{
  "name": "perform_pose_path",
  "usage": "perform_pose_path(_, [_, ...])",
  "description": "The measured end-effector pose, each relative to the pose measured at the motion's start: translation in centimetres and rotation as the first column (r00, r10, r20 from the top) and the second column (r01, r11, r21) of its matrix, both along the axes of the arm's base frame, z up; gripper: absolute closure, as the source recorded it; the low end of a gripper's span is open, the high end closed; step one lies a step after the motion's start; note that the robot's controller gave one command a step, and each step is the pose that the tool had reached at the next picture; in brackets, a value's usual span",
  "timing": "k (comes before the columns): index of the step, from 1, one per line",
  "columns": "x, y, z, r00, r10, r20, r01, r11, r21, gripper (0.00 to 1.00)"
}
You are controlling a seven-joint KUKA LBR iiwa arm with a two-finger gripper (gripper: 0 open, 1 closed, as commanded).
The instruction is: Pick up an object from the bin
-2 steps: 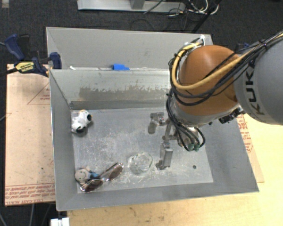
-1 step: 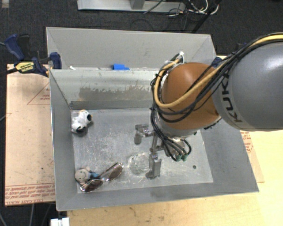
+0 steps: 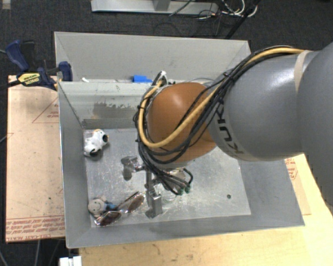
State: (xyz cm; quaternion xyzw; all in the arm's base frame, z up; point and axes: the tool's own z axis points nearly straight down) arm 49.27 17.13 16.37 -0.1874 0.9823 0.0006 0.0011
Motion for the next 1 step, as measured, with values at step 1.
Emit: perform_pose_path(1, [-0.26,0.56,-2.03,0.989,0.148,-0.001,-0.148,0.989,0.0,0.0])
